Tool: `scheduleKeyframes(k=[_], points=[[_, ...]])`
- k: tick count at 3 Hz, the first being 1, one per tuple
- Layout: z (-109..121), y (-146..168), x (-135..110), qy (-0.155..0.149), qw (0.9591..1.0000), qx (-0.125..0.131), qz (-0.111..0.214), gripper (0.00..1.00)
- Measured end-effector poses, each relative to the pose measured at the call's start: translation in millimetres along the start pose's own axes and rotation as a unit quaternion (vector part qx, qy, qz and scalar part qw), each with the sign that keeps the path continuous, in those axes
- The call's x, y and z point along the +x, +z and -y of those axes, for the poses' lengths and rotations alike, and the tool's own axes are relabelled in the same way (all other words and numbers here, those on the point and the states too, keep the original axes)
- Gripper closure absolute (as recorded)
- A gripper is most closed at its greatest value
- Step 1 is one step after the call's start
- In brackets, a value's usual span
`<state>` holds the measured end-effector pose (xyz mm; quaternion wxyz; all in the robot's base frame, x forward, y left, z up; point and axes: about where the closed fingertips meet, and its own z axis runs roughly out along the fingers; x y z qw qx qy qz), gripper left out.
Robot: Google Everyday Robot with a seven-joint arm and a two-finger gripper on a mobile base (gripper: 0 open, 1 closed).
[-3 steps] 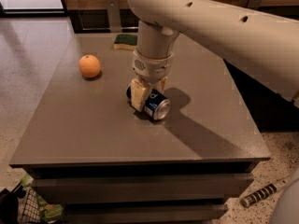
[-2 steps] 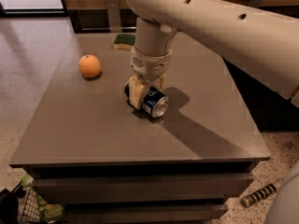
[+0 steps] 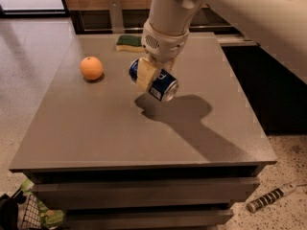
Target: Place pepsi can upright
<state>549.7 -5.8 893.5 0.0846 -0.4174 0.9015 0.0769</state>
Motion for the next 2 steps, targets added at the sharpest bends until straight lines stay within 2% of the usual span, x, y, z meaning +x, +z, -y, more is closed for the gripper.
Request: scheduleKeyframes(k=[1,2], points=[[5.3,-20.8,7.1,-0.015,0.9983,-0.01,0.056,1.0],[12.1,-31.4,19.9,-0.025,0.992,-0.03,0.12,1.0]])
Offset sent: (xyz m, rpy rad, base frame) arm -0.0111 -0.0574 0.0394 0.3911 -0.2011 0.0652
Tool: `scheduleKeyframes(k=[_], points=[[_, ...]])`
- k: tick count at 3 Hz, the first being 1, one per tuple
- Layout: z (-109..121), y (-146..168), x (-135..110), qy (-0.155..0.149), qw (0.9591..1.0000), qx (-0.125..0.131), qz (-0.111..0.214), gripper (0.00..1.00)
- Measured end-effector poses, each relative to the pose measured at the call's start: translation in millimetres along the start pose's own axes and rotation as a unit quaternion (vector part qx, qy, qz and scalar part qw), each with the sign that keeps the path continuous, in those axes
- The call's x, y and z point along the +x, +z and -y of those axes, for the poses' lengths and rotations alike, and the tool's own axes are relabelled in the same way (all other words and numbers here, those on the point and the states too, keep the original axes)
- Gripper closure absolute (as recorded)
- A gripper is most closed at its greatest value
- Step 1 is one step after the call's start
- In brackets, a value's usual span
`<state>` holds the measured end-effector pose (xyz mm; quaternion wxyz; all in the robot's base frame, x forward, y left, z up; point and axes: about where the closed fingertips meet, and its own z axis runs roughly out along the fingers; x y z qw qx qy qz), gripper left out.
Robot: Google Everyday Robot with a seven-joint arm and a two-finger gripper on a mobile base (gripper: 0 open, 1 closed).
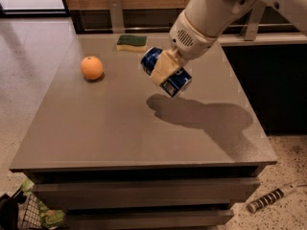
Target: Place pepsi can upright
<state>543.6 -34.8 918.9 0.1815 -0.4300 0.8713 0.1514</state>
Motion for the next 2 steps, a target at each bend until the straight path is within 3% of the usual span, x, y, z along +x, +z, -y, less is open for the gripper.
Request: scheduleKeyframes(k=[1,2], points=[[7.7,-8.9,10.3,-0.013,0.9977,-0.019,0.063,1.0],[11.2,-17.9,15.1,-0.04,0.9914,-0.023,0.122,1.0]])
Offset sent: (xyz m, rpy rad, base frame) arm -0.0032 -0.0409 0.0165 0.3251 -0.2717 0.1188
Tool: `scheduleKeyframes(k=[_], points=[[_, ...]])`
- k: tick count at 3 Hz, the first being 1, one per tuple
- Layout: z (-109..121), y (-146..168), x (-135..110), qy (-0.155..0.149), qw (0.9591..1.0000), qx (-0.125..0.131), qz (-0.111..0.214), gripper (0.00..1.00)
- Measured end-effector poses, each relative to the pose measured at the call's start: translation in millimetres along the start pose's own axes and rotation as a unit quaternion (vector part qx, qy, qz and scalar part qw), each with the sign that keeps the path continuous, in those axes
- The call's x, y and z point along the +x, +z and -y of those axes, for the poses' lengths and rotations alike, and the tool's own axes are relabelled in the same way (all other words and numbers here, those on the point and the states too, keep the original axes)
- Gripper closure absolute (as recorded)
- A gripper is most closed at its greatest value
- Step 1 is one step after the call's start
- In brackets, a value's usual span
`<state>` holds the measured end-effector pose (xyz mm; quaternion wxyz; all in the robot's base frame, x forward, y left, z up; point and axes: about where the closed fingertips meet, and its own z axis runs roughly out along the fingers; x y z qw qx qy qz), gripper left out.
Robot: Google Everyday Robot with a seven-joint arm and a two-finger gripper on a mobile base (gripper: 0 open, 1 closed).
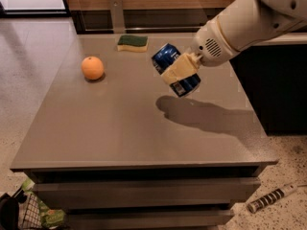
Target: Place pepsi can upright
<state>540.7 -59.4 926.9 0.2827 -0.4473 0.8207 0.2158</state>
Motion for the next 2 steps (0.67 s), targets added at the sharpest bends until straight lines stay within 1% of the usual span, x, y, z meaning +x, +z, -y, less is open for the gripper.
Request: scheduleKeyframes(k=[1,2], points=[[0.4,-1.9,-6.3,-0.043,0.9977,-0.006,0.052,1.0],[-0.8,7.6,-12.9,-0.095,0.9884,-0.024,0.115,1.0]])
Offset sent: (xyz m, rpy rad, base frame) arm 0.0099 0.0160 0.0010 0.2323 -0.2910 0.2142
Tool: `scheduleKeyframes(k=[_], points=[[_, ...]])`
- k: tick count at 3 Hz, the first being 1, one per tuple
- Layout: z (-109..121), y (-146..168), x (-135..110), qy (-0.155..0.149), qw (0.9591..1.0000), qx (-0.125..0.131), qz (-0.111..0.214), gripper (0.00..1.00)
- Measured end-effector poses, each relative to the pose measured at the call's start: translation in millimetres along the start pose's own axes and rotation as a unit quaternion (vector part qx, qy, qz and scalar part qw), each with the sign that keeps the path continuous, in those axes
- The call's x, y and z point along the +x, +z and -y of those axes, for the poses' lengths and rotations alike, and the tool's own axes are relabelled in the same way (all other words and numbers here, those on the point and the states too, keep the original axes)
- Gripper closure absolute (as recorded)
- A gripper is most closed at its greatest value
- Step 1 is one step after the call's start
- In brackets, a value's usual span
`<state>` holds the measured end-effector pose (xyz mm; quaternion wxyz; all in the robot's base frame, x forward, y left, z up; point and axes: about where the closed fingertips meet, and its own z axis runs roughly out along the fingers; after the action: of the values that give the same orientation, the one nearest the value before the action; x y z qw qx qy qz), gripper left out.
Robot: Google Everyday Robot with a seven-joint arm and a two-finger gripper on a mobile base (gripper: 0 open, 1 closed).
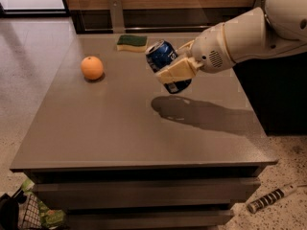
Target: Place pepsi can upright
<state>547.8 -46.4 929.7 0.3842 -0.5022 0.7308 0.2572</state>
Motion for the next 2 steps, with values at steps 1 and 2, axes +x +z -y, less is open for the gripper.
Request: scheduleKeyframes(k=[1,2], points=[[1.7,9.7,2.4,-0.014,0.999,-0.02,0.039,1.0],[-4.2,22.7,10.0,-0.008,0.9963,-0.044,0.074,1.0]])
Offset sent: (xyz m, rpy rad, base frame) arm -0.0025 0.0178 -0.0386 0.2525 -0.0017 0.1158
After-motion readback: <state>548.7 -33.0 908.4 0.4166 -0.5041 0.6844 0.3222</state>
